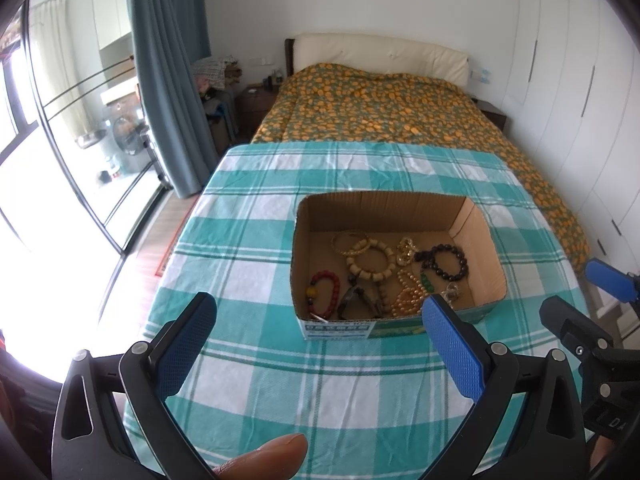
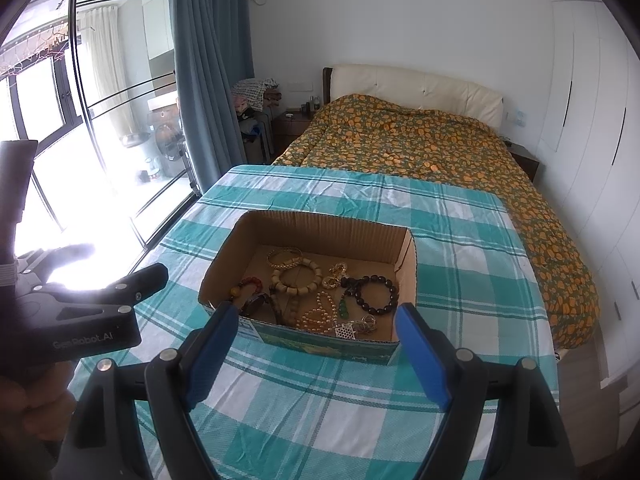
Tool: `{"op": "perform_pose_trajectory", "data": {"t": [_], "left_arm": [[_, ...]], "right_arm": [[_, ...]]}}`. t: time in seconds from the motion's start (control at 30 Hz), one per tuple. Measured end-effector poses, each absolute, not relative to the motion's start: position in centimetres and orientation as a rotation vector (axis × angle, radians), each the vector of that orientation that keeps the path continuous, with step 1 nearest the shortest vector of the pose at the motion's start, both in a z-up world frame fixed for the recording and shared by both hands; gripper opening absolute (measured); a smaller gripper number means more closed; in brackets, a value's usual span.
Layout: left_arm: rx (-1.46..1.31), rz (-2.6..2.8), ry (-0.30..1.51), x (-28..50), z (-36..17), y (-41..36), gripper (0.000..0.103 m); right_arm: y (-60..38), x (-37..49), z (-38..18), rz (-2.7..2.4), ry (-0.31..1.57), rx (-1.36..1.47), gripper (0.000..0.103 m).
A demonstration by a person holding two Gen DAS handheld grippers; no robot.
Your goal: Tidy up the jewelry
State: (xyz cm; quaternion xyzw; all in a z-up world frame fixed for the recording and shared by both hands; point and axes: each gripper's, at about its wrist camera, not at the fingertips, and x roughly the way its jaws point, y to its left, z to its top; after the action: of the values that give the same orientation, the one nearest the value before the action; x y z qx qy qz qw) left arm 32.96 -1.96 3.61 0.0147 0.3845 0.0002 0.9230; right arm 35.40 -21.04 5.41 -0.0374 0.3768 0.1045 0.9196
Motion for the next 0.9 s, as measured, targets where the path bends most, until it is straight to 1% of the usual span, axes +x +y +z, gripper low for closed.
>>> {"op": "perform_pose_trajectory", "data": {"t": [0.9], "left_arm": [[0.023,-0.009,0.765,32.4,4.9,-2.2,0.103]], "right_arm": [[-21.0,34.7,6.6,0.231,0.748,-0.078,0.083]]}}
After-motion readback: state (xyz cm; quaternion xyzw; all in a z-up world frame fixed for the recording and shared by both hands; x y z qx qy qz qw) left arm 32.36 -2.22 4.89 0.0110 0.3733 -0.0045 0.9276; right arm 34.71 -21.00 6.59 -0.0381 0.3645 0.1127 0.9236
